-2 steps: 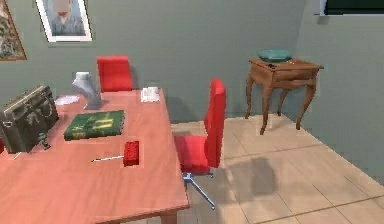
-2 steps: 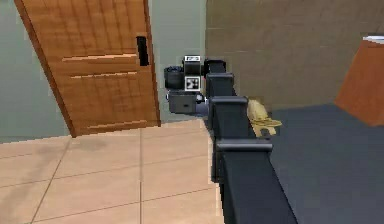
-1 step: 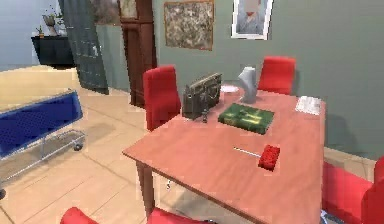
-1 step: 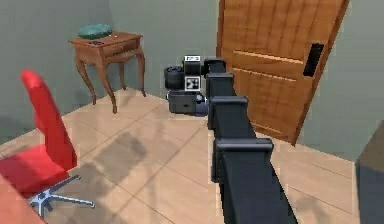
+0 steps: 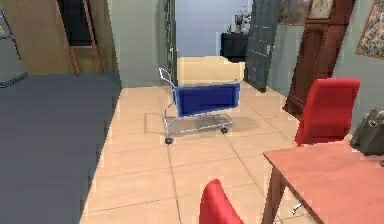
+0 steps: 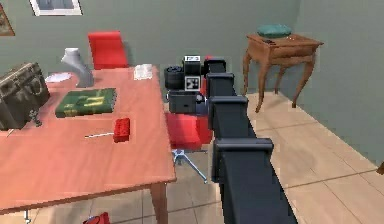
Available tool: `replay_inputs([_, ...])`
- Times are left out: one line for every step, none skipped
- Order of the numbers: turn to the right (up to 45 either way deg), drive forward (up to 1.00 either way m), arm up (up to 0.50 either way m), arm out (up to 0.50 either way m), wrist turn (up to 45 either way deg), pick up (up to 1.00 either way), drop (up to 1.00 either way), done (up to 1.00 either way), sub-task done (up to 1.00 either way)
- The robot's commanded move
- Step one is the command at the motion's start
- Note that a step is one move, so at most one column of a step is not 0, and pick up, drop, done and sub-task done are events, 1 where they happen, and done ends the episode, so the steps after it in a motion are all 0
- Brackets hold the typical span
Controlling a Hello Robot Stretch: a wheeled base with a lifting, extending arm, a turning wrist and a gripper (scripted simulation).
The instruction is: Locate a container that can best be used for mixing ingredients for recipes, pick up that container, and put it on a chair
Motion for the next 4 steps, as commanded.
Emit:
replay_inputs([-45.0, 0.00, 0.00, 0.00, 0.0, 0.00, 0.00, 0.00, 0.00])
replay_inputs([-6.0, 0.00, 0.00, 0.00, 0.0, 0.00, 0.00, 0.00, 0.00])
replay_inputs([0.0, 0.00, 0.00, 0.00, -3.0, 0.00, 0.00, 0.00, 0.00])
replay_inputs([0.0, 0.00, 0.00, -0.06, 0.0, 0.00, 0.00, 0.00, 0.00])
